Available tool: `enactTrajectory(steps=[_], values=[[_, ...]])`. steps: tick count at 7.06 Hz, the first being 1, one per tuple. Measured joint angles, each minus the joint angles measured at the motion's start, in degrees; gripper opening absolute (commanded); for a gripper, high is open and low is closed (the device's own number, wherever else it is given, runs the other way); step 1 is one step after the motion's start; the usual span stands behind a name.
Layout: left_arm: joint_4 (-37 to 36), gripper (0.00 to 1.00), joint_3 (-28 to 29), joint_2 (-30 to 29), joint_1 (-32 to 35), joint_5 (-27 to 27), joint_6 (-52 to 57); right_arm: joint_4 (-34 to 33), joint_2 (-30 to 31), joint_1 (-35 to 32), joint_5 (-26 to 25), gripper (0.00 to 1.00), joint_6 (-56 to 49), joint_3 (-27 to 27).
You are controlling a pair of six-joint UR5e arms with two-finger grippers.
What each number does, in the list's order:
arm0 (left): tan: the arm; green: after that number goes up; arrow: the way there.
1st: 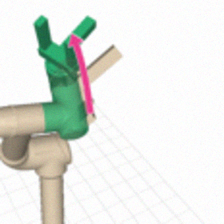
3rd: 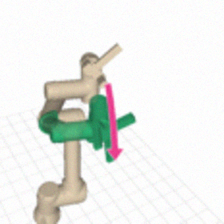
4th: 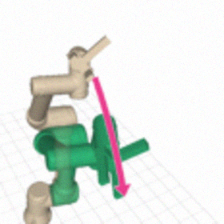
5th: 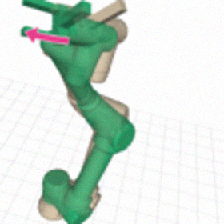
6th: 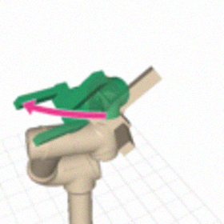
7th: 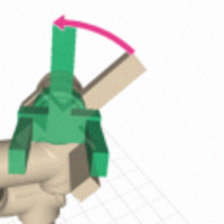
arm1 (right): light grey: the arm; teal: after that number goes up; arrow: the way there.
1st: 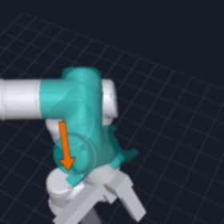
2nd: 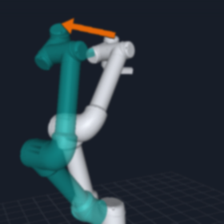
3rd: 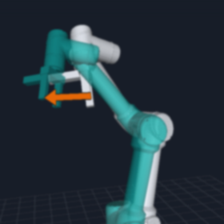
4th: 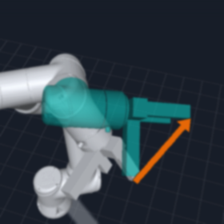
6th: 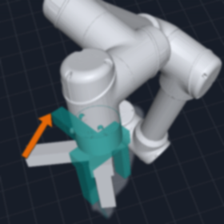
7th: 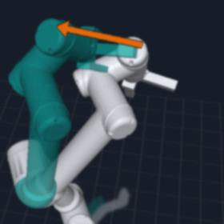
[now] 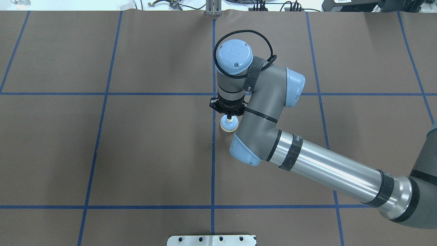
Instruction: Place and press bell with both arms
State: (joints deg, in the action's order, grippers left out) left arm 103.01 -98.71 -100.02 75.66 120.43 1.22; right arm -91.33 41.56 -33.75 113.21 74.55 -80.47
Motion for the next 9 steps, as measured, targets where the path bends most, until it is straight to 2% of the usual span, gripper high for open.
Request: enactTrajectory(steps=[4,5,6,8,9], values=[[0.0,1.0,0.01,-0.05,-0.08,-0.02,0.08,3.41,1.25,0.2,0.2,0.0,0.29,0.91],[0.0,1.0,0.01,-0.06,-0.08,-0.02,0.04,3.33,1.41,-0.41,0.87,0.56,0.33,0.25],[0.0,1.0,0.01,-0.1,-0.08,-0.02,0.02,3.14,1.32,-1.88,2.32,1.0,0.38,-1.16],[0.0,1.0,0.03,-0.1,-0.04,-0.01,0.07,0.49,2.88,-5.31,5.07,1.0,0.21,-7.08],[-0.02,1.0,0.14,0.0,0.26,0.39,0.09,-3.09,5.63,-7.2,5.64,1.0,-1.81,-12.58]])
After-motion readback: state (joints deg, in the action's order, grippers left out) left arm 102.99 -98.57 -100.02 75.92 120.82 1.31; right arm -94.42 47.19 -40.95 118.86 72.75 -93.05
